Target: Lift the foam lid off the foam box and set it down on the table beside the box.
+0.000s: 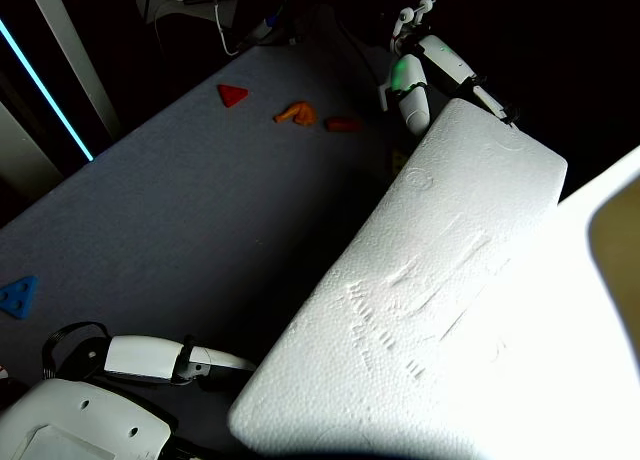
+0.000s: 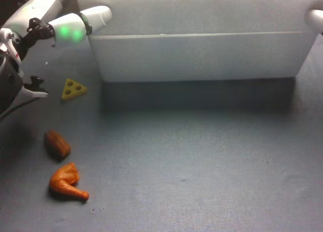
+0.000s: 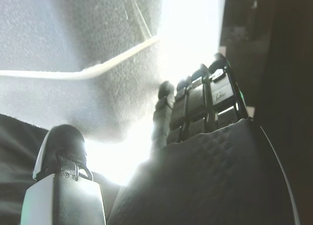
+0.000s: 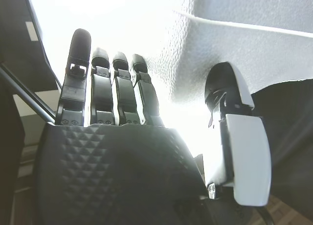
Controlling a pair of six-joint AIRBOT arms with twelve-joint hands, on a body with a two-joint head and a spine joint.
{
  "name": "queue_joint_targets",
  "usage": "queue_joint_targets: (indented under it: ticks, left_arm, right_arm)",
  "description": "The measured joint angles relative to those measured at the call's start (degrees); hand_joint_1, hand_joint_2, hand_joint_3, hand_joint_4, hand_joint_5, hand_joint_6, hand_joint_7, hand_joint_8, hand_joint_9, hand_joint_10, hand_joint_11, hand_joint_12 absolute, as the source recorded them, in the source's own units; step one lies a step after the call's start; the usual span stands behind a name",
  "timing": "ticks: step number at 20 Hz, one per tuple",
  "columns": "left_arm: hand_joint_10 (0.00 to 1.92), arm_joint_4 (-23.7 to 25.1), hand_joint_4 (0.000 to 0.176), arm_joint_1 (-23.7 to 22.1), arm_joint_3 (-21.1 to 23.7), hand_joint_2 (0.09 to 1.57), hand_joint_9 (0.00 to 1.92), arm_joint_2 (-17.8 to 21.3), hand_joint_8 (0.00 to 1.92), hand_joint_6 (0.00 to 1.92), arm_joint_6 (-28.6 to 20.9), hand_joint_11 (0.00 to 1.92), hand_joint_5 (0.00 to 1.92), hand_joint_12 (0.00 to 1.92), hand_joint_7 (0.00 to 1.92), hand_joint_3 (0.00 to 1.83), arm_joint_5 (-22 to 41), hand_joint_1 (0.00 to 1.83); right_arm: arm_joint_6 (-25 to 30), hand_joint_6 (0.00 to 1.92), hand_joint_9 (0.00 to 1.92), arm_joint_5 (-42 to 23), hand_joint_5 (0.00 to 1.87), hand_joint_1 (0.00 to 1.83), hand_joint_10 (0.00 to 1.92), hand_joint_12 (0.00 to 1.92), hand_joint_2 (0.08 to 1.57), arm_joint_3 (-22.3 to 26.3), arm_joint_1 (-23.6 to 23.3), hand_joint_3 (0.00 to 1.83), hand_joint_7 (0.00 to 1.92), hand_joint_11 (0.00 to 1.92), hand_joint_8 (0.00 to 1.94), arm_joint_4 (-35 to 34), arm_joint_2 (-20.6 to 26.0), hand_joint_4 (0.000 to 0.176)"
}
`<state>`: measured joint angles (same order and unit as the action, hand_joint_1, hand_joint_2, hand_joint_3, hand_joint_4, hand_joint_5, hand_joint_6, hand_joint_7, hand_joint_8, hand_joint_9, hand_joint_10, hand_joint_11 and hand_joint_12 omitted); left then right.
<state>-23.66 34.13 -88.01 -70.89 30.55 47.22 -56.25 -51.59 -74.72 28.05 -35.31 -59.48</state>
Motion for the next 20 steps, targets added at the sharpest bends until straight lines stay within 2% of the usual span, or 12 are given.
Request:
queue_joint_targets:
  ticks: [2,4,6,7,8,9,10,11,13,15,16,20]
  left_arm:
    - [0.0,-0.1,0.034,0.2,0.5,1.13,0.0,0.4,0.0,0.01,-0.1,0.0,0.11,0.0,0.0,0.01,0.7,0.23]
    - [0.0,0.5,0.028,0.5,1.1,1.11,0.0,1.0,0.0,0.01,-0.2,0.0,0.13,0.0,0.0,0.0,1.7,0.23]
    - [0.0,0.5,0.025,0.5,2.4,1.1,0.0,2.0,0.0,0.01,-0.2,0.0,0.12,0.0,0.0,0.0,3.1,0.22]
    - [0.0,0.4,0.031,0.6,2.8,1.1,0.0,2.4,0.0,0.0,-0.2,0.0,0.11,0.0,0.0,0.0,3.9,0.2]
    - [0.0,0.5,0.043,0.7,3.3,1.11,0.0,2.9,0.0,0.0,-0.2,0.0,0.09,0.0,0.0,0.0,4.8,0.18]
    - [0.0,0.4,0.025,0.7,3.7,1.13,0.0,3.2,0.0,0.0,-0.3,0.0,0.08,0.0,0.0,0.0,5.5,0.2]
    - [0.0,0.6,0.03,1.1,4.3,1.13,0.0,3.7,0.0,0.0,-0.2,0.0,0.07,0.0,0.0,0.0,6.4,0.2]
    - [0.0,0.8,0.02,1.2,4.7,1.13,0.0,4.1,0.0,0.0,-0.2,0.0,0.07,0.0,0.0,0.01,6.9,0.21]
    - [0.0,0.7,0.036,2.1,5.8,1.12,0.0,4.8,0.0,0.0,-0.2,0.0,0.07,0.0,0.0,0.0,7.8,0.21]
    - [0.0,1.0,0.037,2.9,6.9,1.13,0.0,5.6,0.0,0.0,-0.2,0.0,0.07,0.0,0.0,0.0,8.7,0.23]
    - [0.0,1.1,0.027,3.3,7.8,1.14,0.0,6.2,0.0,0.0,-0.2,0.0,0.08,0.0,0.0,0.01,9.5,0.25]
    - [0.0,1.8,0.034,4.2,9.6,1.12,0.0,7.9,0.0,0.01,-0.2,0.0,0.09,0.0,0.0,0.0,11.7,0.24]
  right_arm:
    - [0.0,0.37,0.0,-1.1,0.06,0.42,0.25,0.92,1.28,0.8,0.0,0.0,0.11,0.0,0.0,0.1,0.0,0.0]
    - [0.0,0.62,0.0,-2.1,0.01,0.49,0.41,1.01,1.27,1.4,0.0,0.0,0.18,0.0,0.01,0.2,0.2,0.0]
    - [0.0,0.8,0.0,-3.0,0.04,0.46,0.26,0.7,1.28,2.3,0.0,0.0,0.15,0.0,0.01,0.8,0.5,0.0]
    - [0.2,1.08,0.0,-3.4,0.03,0.48,0.28,0.83,1.27,2.7,0.0,0.0,0.16,0.0,0.01,1.5,0.9,0.0]
    - [0.2,1.3,0.0,-3.9,0.04,0.52,0.16,0.72,1.27,3.3,0.0,0.0,0.14,0.0,0.0,2.7,1.3,0.0]
    - [0.3,1.21,0.0,-4.5,0.01,0.51,0.19,0.84,1.25,3.6,0.0,0.0,0.15,0.0,0.0,3.0,1.6,0.0]
    - [0.3,1.27,0.0,-5.0,0.03,0.52,0.09,0.52,1.25,4.1,0.0,0.0,0.13,0.0,0.0,3.0,1.9,0.0]
    - [0.3,1.28,0.0,-5.0,0.01,0.51,0.06,0.35,1.25,4.6,0.0,0.0,0.12,0.0,0.0,3.1,2.2,0.0]
    - [0.3,1.06,0.0,-5.1,0.0,0.52,0.39,0.98,1.26,5.5,0.0,0.0,0.18,0.0,0.02,3.5,2.9,0.0]
    - [0.3,0.88,0.0,-5.4,0.0,0.52,0.58,1.33,1.27,6.6,0.0,0.0,0.21,0.0,0.02,4.4,4.0,0.0]
    - [0.3,0.75,0.0,-6.0,0.0,0.49,0.31,1.14,1.27,7.4,0.0,0.0,0.13,0.0,0.0,4.8,4.7,0.0]
    - [0.2,0.67,0.0,-8.0,0.0,0.45,0.9,1.67,1.27,9.6,0.1,0.0,0.26,0.0,0.06,6.8,6.6,0.0]
